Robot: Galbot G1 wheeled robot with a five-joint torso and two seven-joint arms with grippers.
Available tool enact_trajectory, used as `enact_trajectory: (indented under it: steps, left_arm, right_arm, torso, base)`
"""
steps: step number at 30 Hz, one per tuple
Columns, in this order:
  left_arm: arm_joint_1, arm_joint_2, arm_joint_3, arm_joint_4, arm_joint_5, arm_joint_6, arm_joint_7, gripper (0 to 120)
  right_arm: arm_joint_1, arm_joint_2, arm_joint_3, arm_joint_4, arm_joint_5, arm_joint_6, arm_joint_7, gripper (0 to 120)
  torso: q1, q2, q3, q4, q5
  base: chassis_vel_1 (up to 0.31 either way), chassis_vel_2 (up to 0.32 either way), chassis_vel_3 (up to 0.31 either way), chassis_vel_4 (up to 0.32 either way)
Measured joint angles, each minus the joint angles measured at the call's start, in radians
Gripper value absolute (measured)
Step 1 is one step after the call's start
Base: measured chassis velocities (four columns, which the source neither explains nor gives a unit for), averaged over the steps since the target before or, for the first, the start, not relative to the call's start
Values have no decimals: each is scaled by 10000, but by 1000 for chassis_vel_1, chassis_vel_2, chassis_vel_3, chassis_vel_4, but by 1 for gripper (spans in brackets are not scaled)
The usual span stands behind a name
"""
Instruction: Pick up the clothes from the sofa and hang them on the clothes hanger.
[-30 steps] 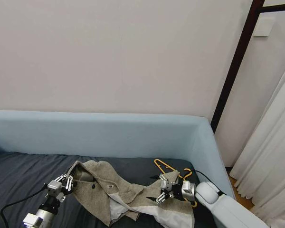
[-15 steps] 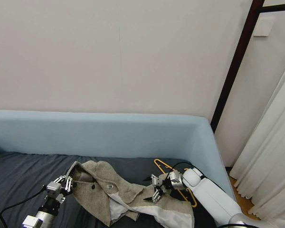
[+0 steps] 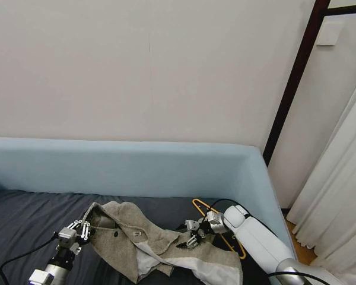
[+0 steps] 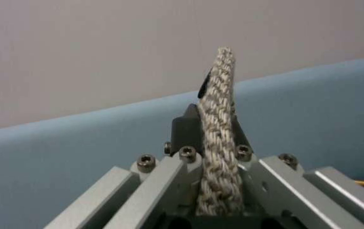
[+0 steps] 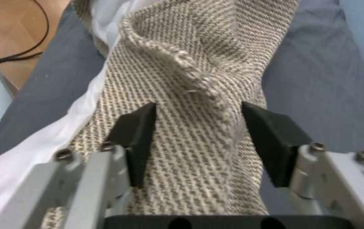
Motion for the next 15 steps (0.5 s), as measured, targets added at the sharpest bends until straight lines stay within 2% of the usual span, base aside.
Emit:
enact_trajectory:
  steps: [2, 3, 4, 7, 8, 12, 15]
  left_arm:
    - [-6, -3, 25, 8, 6, 0, -16, 0]
    - [-29, -11, 57, 19, 19, 0, -54, 0]
    - [-29, -11, 57, 19, 19, 0, -54, 0]
    - [-72, 18, 81, 37, 23, 3, -85, 0]
    - [-72, 18, 81, 37, 23, 3, -85, 0]
    - [-133, 69, 104, 107, 2, 5, -132, 0]
    - [-172, 105, 129, 129, -29, 6, -161, 0]
  right_arm:
    - [-52, -7, 8, 35, -1, 55, -23, 48]
    - [-173, -46, 10, 163, 12, 120, -80, 39]
    - [-173, -46, 10, 163, 12, 120, -80, 39]
    - [-300, -168, -4, 424, 84, 229, -262, 25]
    - [-300, -168, -4, 424, 84, 229, -262, 25]
    - [-496, -581, -79, 1012, 453, 245, -368, 7]
    - [-666, -853, -87, 1416, 739, 243, -365, 0]
  torso:
    - [0, 0, 0, 0, 0]
    - [0, 0, 0, 1, 0]
    - [0, 0, 0, 1, 0]
    - [-1, 0, 0, 1, 0]
    - [-1, 0, 0, 1, 0]
    - [-1, 0, 0, 1, 0]
    - [-1, 0, 0, 1, 1]
  base:
    - [0, 0, 0, 0]
    - [0, 0, 0, 0]
    - [0, 0, 0, 0]
    - [0, 0, 0, 0]
    - [0, 0, 0, 0]
    - [0, 0, 0, 0]
    - [0, 0, 0, 0]
